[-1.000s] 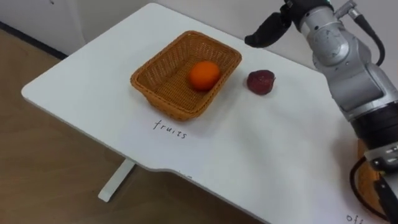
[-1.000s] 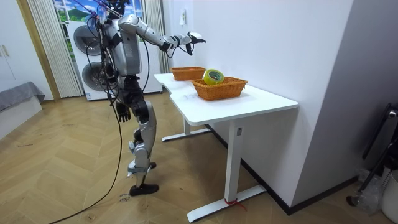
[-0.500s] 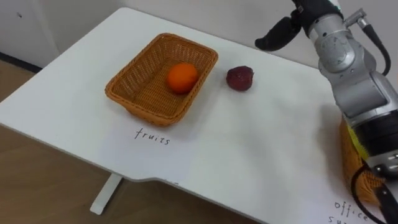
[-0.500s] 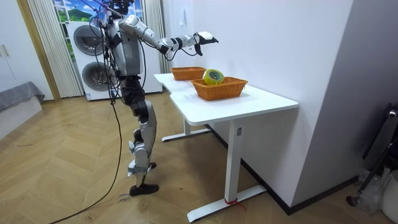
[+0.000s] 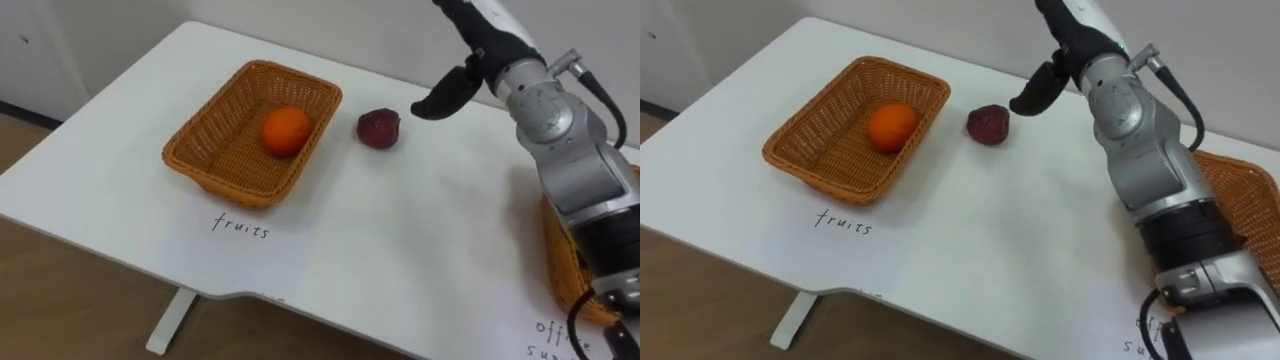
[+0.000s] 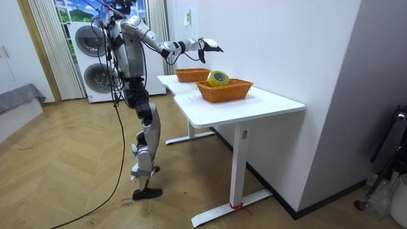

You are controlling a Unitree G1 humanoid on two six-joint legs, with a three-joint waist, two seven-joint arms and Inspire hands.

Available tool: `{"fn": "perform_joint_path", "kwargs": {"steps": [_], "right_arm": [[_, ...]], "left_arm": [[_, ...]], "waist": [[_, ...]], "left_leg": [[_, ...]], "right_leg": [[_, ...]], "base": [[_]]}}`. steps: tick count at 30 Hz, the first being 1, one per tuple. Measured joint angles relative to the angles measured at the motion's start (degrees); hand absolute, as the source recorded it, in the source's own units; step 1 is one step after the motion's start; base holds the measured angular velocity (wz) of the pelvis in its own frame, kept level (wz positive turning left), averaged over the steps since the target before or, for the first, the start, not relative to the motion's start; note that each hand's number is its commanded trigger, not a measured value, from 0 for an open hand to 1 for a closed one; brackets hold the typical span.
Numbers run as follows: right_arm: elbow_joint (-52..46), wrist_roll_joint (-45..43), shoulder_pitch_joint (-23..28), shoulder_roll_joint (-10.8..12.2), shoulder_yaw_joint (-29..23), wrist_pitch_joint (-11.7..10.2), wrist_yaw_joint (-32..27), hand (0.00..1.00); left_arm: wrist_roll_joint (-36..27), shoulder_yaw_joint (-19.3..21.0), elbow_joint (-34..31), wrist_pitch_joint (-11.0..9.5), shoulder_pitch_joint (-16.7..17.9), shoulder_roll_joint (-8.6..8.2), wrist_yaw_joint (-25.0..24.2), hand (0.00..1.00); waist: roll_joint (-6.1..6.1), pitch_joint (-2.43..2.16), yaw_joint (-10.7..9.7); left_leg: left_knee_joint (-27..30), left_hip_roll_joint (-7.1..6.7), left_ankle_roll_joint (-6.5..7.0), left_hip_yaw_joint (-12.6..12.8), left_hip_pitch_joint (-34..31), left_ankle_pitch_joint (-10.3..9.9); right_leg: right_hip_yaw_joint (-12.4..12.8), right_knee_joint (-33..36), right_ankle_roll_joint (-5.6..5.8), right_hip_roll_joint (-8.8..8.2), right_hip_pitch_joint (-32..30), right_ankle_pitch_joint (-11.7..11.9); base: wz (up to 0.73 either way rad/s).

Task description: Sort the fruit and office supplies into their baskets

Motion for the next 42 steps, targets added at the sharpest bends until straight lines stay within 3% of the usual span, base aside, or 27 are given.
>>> {"fn": "perform_joint_path", "kwargs": {"steps": [4, 10, 18, 25, 42], "right_arm": [[0.5, 1.0, 0.2, 0.0, 0.2, 0.2, 0.0, 0.00], [6.0, 1.5, 0.5, 0.1, 1.7, -0.7, 0.3, 0.00], [13.5, 2.9, 0.5, 0.0, 2.8, -1.1, 0.5, 0.00], [16.9, 3.3, -0.9, 0.0, 3.0, -2.3, -0.1, 0.00], [21.2, 4.9, -1.5, 0.0, 4.6, -2.9, 0.0, 0.00]], "left_arm": [[0.0, 0.0, 0.0, -0.7, 0.2, 0.61, -0.3, 0.00], [0.0, -1.7, -0.1, -1.7, -0.5, 1.89, -0.3, 0.00], [-2.4, -1.8, 0.3, -2.4, -1.1, 1.80, -0.1, 0.00], [-4.1, -2.9, 1.2, -3.3, -1.9, 2.49, 0.1, 0.00], [-4.6, -4.7, 4.6, -4.3, -3.3, 3.18, -0.4, 0.00]], "waist": [[-0.94, -0.35, 1.1], [-2.75, 0.01, 2.1], [-3.02, 0.57, 4.4], [-3.50, 1.27, 4.4], [-3.41, 1.36, 4.3]], "left_leg": [[-0.1, 0.03, 0.00, 0.0, 0.2, 0.0], [1.0, -0.11, -0.02, -0.8, -3.4, 0.0], [1.3, -0.03, -0.04, -0.5, -5.2, 0.1], [1.9, -0.11, -0.02, -0.6, -7.6, 0.1], [1.8, -0.01, -0.03, -0.3, -8.3, 0.1]], "right_leg": [[0.0, 0.0, 0.00, 0.02, 0.1, 0.0], [-0.8, 0.1, -0.05, 0.01, -2.4, 0.1], [-0.9, 0.2, -0.08, -0.05, -4.5, 0.1], [-0.9, 0.0, -0.08, -0.07, -6.4, 0.1], [-0.1, 0.1, -0.09, 0.07, -7.3, 0.1]], "base": [[0.00], [0.07], [0.00], [0.03], [-0.01]]}}
